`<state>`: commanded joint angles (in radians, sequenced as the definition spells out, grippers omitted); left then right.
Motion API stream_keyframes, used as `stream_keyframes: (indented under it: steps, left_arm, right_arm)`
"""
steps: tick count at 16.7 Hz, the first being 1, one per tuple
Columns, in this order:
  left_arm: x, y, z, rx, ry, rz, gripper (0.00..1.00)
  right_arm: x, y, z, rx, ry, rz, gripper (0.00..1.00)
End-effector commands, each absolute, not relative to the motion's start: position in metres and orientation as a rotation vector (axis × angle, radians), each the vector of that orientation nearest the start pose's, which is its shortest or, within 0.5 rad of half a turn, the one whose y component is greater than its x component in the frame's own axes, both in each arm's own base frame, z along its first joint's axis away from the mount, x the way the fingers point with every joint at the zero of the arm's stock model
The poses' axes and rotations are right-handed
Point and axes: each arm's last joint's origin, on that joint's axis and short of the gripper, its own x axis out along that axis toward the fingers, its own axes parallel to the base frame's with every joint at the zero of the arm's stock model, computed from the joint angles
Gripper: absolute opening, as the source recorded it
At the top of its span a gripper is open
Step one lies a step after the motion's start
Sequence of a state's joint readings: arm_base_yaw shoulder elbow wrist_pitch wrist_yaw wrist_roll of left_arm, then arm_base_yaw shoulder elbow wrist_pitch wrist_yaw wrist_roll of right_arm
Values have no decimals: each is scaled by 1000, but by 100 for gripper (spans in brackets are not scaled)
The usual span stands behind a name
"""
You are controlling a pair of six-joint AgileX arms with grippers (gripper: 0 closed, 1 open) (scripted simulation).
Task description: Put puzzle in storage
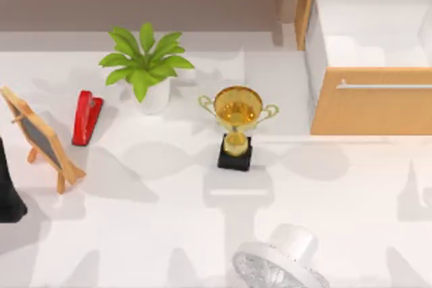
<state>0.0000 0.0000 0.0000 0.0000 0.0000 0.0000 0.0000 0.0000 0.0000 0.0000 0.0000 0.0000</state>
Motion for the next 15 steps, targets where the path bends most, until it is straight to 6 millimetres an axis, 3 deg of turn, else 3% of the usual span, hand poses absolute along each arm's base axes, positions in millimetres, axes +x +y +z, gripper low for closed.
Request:
stream_keyframes:
  steps: [5,9,12,15]
  left_arm:
    - [106,-1,160,0,0,0,100]
    - [106,-1,160,0,0,0,100]
    - [106,-1,160,0,0,0,100]
    - [106,-1,160,0,0,0,100]
  right_arm:
    - [107,0,171,0,2,0,100]
    - [119,7,208,1,8,-2,100]
    - [143,19,247,0,12,-3,100]
    - [183,42,285,-2,14,-3,100]
